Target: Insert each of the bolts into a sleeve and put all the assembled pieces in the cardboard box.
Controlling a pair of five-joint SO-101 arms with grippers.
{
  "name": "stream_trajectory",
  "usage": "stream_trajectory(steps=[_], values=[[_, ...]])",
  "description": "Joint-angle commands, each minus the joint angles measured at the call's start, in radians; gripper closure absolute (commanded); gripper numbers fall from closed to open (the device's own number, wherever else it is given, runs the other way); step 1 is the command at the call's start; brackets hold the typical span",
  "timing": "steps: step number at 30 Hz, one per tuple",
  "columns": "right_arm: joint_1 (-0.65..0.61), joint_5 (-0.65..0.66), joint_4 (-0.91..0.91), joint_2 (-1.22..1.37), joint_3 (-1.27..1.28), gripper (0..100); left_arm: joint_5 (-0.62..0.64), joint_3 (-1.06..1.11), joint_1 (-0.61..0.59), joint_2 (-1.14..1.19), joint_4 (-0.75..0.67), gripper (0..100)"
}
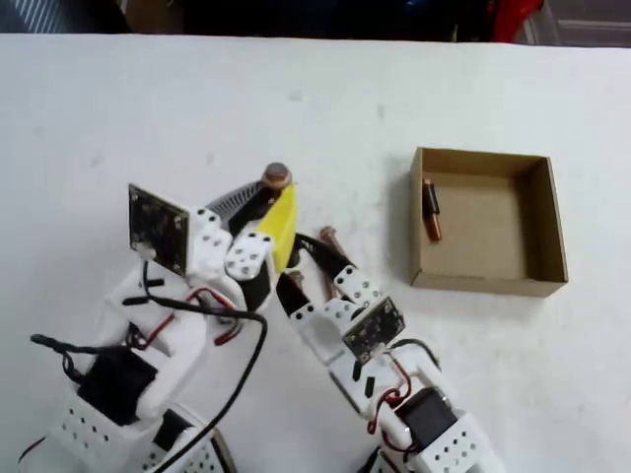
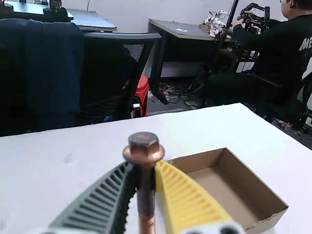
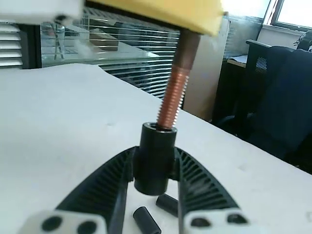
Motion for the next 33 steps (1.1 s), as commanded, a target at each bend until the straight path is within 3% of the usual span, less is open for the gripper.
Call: stream_trajectory(steps=[1, 8, 15, 33], values=[[-0.002, 0.032, -0.021, -0.013, 0.009, 98.1, -0.009, 0.025, 0.015, -0.016, -0.126, 98], [-0.002, 0.029, -0.021, -0.013, 0.009, 98.1, -0.009, 0.020, 0.010, -0.016, -0.129, 98], [0.016, -0.084, -0.021, -0.013, 0.009, 98.1, -0.009, 0.021, 0.010, -0.016, -0.124, 98], [0.053, -0.084, -0.024, -0.015, 0.009, 98.1, -0.005, 0.028, 0.016, -0.013, -0.115, 98]])
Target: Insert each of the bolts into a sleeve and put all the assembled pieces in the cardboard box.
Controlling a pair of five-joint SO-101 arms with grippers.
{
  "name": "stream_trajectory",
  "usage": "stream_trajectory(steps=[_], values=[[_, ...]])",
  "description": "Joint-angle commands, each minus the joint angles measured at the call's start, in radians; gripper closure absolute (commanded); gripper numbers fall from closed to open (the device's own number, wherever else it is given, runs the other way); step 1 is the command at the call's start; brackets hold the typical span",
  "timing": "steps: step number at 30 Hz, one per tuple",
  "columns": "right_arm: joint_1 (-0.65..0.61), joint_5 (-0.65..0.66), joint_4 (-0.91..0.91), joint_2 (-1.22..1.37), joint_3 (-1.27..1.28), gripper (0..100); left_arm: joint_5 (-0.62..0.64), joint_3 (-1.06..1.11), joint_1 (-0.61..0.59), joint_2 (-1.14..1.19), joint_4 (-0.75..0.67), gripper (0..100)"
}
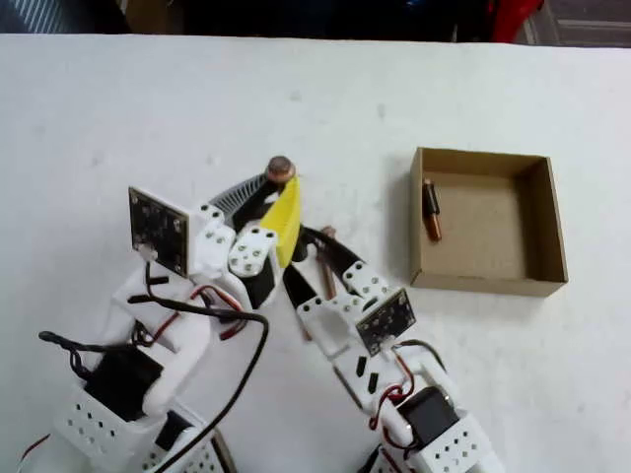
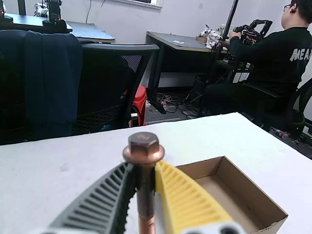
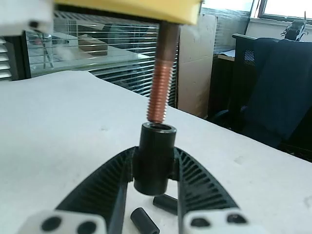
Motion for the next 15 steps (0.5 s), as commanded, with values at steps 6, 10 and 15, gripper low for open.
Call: stream_trajectory(steps=[6, 10, 15], values=[[0.008, -0.006, -0.022, -0.015, 0.009, 98.1, -0.008, 0.026, 0.016, -0.015, -0.041, 98], [0.010, -0.006, -0.022, -0.015, 0.009, 98.1, -0.009, 0.086, 0.013, -0.015, -0.083, 98], [0.012, -0.006, -0.024, -0.015, 0.009, 98.1, -0.005, 0.143, 0.016, -0.016, -0.106, 98]])
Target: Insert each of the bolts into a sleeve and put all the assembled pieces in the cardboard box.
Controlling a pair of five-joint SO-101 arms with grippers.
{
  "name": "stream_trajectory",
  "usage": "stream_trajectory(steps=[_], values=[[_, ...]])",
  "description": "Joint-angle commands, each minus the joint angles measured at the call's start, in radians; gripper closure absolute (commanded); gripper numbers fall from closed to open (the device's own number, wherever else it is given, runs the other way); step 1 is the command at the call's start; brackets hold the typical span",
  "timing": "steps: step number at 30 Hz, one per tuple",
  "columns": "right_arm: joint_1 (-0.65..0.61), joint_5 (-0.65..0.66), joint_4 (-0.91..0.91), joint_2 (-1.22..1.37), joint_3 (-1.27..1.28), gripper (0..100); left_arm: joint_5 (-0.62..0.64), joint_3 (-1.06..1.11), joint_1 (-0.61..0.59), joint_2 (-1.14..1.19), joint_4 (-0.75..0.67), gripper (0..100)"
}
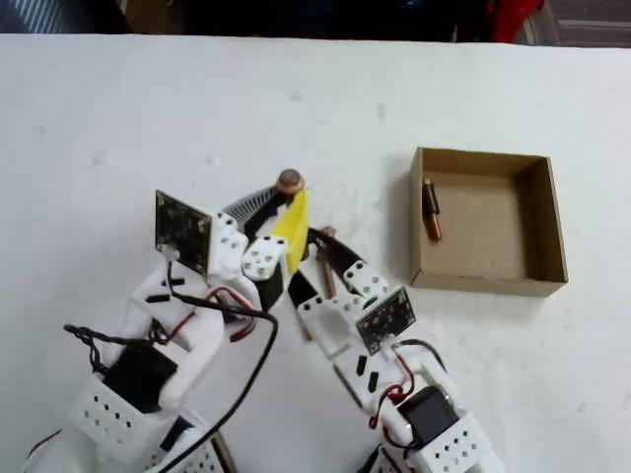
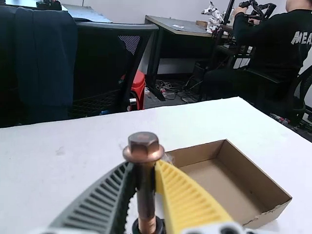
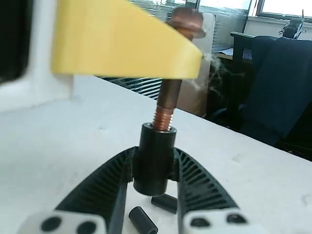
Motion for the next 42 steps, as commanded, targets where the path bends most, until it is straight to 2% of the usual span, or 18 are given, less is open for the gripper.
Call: stream_trajectory(steps=[1, 7, 17, 42], values=[[0.007, -0.006, -0.025, -0.015, 0.009, 98.1, -0.006, 0.032, 0.007, -0.016, -0.038, 98], [0.010, -0.006, -0.022, -0.015, 0.009, 98.1, -0.005, 0.106, 0.007, -0.035, -0.037, 98], [0.010, -0.008, -0.022, -0.015, 0.009, 98.1, -0.005, 0.285, 0.005, -0.266, -0.037, 98], [0.010, -0.008, -0.021, -0.015, 0.009, 98.1, -0.008, 0.293, 0.007, -0.303, -0.035, 98]])
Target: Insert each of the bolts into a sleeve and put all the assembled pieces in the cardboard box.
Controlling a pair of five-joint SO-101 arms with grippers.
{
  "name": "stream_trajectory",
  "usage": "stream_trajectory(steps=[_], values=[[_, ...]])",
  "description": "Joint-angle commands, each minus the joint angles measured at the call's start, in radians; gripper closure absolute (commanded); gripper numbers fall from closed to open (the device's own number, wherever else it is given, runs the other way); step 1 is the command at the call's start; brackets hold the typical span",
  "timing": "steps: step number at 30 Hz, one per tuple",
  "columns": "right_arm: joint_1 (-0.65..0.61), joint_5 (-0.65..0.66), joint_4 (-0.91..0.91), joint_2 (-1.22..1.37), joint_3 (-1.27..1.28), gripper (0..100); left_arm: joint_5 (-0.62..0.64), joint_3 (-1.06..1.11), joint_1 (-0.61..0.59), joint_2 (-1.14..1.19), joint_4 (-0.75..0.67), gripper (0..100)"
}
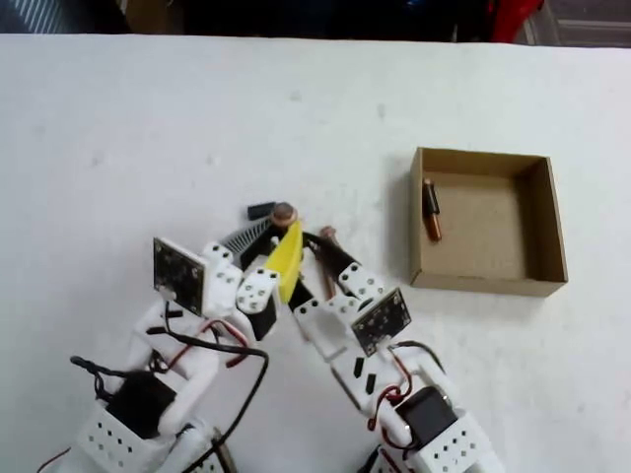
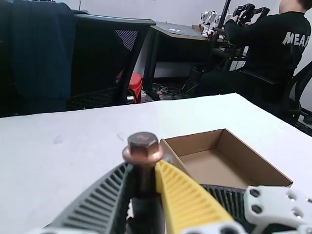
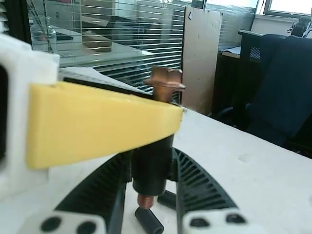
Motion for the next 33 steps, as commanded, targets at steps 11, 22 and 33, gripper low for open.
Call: stream_trajectory(steps=[11, 22, 33], values=[[0.016, -0.006, -0.022, -0.018, 0.009, 98.1, -0.011, -0.011, 0.002, -0.008, 0.051, 86], [0.016, -0.003, -0.022, -0.018, 0.009, 98.1, -0.011, -0.063, 0.002, -0.008, 0.061, 85], [0.016, 0.002, -0.022, -0.018, 0.009, 98.1, -0.011, -0.077, 0.117, -0.008, 0.091, 85]])
